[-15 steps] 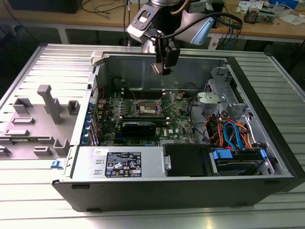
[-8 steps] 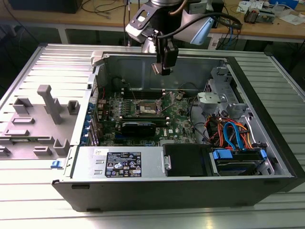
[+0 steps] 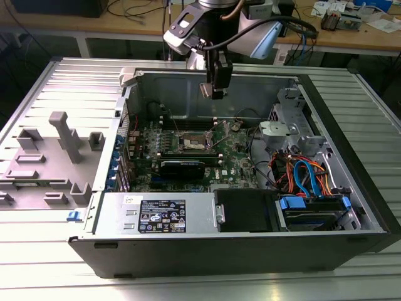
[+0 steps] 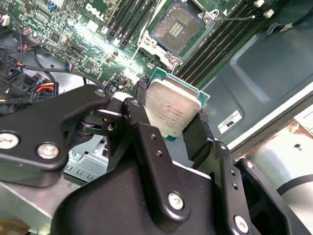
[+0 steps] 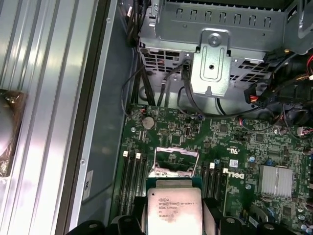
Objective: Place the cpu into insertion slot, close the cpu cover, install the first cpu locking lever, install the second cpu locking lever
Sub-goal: 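Place the cpu into insertion slot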
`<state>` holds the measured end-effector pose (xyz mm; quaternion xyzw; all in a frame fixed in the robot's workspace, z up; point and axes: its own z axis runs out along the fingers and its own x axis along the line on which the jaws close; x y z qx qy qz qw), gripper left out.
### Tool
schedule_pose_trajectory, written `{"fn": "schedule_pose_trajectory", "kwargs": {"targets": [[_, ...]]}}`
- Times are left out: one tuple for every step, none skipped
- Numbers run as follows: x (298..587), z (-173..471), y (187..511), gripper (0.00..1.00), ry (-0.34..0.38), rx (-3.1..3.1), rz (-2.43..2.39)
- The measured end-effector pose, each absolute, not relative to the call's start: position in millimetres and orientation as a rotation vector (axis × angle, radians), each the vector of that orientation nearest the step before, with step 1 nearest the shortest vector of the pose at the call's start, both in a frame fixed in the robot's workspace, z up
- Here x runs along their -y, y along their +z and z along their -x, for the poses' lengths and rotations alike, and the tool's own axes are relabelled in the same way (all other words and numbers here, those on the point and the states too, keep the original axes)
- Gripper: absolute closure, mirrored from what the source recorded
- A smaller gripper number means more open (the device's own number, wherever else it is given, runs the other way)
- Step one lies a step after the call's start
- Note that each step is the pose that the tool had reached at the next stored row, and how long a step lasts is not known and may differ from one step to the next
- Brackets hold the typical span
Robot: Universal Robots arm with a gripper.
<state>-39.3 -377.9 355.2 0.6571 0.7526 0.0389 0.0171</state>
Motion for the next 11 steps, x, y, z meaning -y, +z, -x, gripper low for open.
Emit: {"fn": "schedule_pose_trajectory", "kwargs": {"targets": [[377.9, 39.3, 355.2, 0.45, 0.121, -2.334, -2.048], [377.9, 39.3, 355.2, 0.45, 0.121, -2.329, -2.053], [377.9, 39.4, 355.2, 0.45, 0.12, -2.323, -2.059], [377.9, 39.4, 355.2, 0.45, 0.12, -2.319, -2.064], [377.9, 39.4, 355.2, 0.45, 0.12, -2.313, -2.07], [377.9, 39.5, 355.2, 0.45, 0.12, -2.308, -2.075], [377.9, 39.5, 355.1, 0.45, 0.12, -2.301, -2.083], [377.9, 39.5, 355.1, 0.45, 0.12, -2.297, -2.087], [377.9, 39.5, 355.1, 0.45, 0.12, -2.293, -2.091], [377.9, 39.5, 355.1, 0.45, 0.12, -2.291, -2.094], [377.9, 39.5, 355.1, 0.45, 0.119, -2.288, -2.097]]}}
